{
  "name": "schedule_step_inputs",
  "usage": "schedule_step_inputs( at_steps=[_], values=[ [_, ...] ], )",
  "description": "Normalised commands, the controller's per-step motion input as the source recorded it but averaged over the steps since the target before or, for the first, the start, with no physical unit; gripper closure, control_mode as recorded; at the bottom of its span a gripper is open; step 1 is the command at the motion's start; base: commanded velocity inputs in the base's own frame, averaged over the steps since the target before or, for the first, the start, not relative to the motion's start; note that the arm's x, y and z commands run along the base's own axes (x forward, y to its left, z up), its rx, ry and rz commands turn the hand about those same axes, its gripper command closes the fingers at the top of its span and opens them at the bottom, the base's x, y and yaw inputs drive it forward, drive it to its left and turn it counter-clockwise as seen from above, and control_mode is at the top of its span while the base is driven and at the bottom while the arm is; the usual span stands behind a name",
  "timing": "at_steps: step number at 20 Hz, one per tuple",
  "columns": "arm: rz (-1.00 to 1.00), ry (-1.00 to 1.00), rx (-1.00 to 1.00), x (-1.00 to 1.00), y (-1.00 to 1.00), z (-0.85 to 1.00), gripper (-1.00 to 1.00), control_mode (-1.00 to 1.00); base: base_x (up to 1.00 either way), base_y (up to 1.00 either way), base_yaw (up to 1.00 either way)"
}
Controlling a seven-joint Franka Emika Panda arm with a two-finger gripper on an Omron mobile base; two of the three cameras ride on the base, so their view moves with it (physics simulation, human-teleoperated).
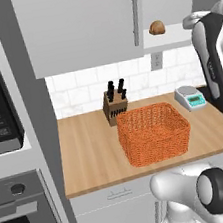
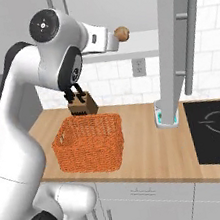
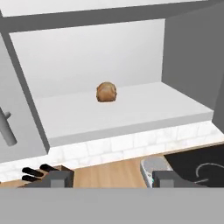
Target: Open the cabinet, pick up the bread from the cabinet and place it in the basket. Then move the basket to the dining counter.
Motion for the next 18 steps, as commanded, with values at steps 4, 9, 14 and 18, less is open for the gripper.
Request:
schedule_step_inputs(
  at_steps=[4, 9, 14, 18],
  values=[
    [0.09, 0.0, 0.0, 0.61, 0.0, -0.13, -1.0, -1.0, 0.0, 0.0, 0.0],
    [0.04, 0.0, 0.0, 0.64, -0.03, -0.09, -1.0, -1.0, 0.0, 0.0, 0.0],
    [0.04, 0.0, 0.0, 0.49, -0.31, 0.0, -1.0, -1.0, 0.0, 0.0, 0.0],
    [0.02, 0.0, 0.0, 0.54, -0.21, 0.0, -1.0, -1.0, 0.0, 0.0, 0.0]
  ],
)
